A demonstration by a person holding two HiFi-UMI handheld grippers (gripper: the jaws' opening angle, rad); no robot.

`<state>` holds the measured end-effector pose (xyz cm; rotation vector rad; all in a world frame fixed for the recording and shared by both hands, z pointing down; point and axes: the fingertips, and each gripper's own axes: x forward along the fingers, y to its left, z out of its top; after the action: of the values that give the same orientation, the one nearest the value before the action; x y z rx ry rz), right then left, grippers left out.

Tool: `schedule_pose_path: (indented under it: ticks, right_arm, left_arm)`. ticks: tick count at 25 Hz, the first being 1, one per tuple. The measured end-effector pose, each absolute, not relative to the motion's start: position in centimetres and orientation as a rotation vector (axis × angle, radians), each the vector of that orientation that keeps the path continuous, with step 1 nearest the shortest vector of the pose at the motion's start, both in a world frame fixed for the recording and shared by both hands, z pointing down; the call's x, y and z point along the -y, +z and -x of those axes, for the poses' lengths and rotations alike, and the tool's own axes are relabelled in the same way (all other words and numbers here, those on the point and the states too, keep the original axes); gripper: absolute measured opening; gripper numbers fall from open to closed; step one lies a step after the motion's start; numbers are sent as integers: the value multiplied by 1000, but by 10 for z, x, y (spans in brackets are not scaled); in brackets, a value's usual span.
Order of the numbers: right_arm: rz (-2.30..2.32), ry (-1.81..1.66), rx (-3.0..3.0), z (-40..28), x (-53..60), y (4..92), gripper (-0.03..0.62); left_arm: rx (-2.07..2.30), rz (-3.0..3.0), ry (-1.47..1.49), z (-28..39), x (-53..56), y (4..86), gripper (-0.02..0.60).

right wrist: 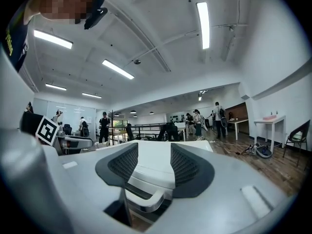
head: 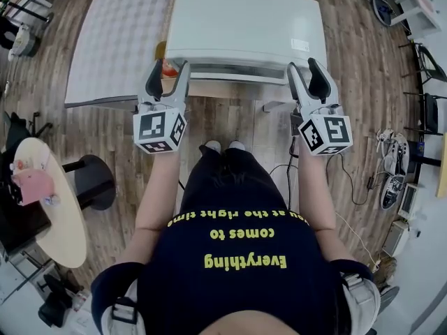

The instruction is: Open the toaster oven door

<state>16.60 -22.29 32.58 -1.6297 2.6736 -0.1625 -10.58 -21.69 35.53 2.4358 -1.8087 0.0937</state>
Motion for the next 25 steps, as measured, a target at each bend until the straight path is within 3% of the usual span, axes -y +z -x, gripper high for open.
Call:
schedule_pose_path:
  ticks: [25]
  right_arm:
    - [1892, -326, -2612, -172, 226, 386, 173]
  left_arm:
    - [1676, -2469, 158, 115, 237, 389, 244]
